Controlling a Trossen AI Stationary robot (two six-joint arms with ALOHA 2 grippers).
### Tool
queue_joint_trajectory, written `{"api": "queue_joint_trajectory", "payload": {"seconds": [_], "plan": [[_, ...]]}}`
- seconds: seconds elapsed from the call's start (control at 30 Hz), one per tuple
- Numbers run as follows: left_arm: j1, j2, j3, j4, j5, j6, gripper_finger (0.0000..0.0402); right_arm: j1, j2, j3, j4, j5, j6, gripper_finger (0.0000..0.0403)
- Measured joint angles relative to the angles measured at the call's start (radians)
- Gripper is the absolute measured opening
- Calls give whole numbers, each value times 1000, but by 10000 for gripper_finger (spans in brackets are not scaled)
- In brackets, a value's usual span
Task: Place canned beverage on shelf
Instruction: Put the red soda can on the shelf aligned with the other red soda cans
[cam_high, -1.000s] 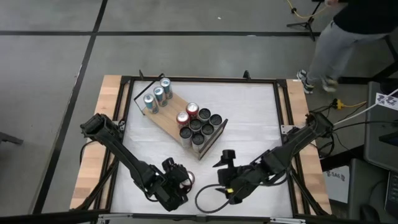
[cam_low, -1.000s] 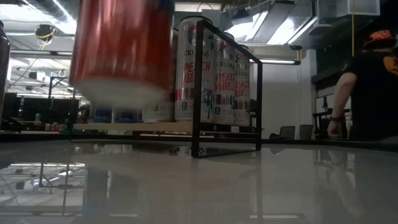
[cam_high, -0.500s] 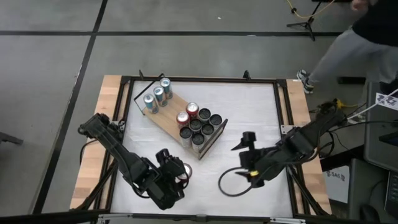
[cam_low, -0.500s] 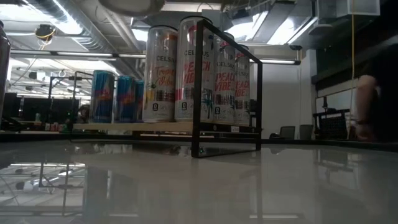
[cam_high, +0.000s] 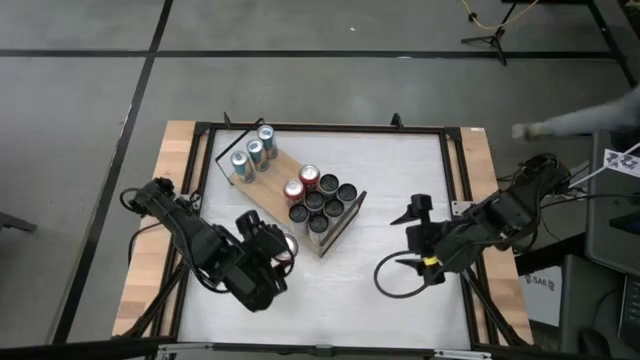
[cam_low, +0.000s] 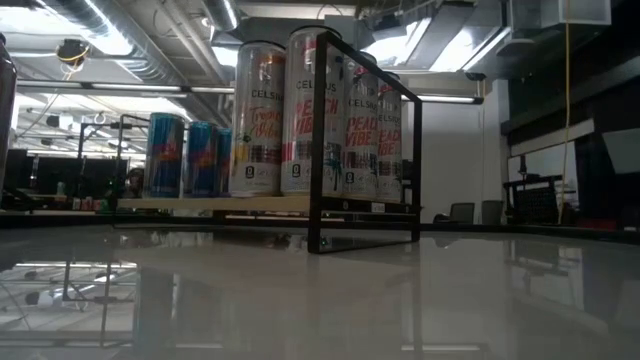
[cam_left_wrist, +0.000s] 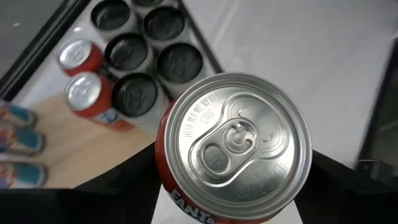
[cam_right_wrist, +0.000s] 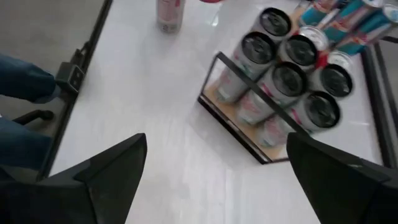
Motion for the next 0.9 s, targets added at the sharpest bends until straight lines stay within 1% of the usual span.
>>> {"api": "queue_joint_trajectory", "payload": {"seconds": [0.1, 0.27, 0.4, 0.47, 0.57, 0.67, 0.77, 0.9], "plan": [[8, -33, 1, 5, -3, 20, 276, 0, -27, 0, -13, 30, 0, 381], [11, -94, -1, 1, -59, 54, 276, 0, -63, 0, -20, 83, 0, 381], [12, -146, -11, 3, -97, 86, 276, 0, -86, 0, -23, 87, 0, 381], [14, -188, -44, 3, -103, 91, 276, 0, -96, 0, -37, 87, 0, 381], [22, -268, -141, 2, -101, 72, 276, 0, -116, -7, -73, 90, 0, 381], [23, -361, -281, 0, -95, 5, 276, 0, -162, -52, -67, 105, 2, 381], [22, -452, -424, 7, -94, -48, 276, 0, -225, -123, -15, 109, 3, 381], [24, -546, -598, 54, -95, -49, 276, 0, -322, -248, 108, 114, 3, 381]]}}
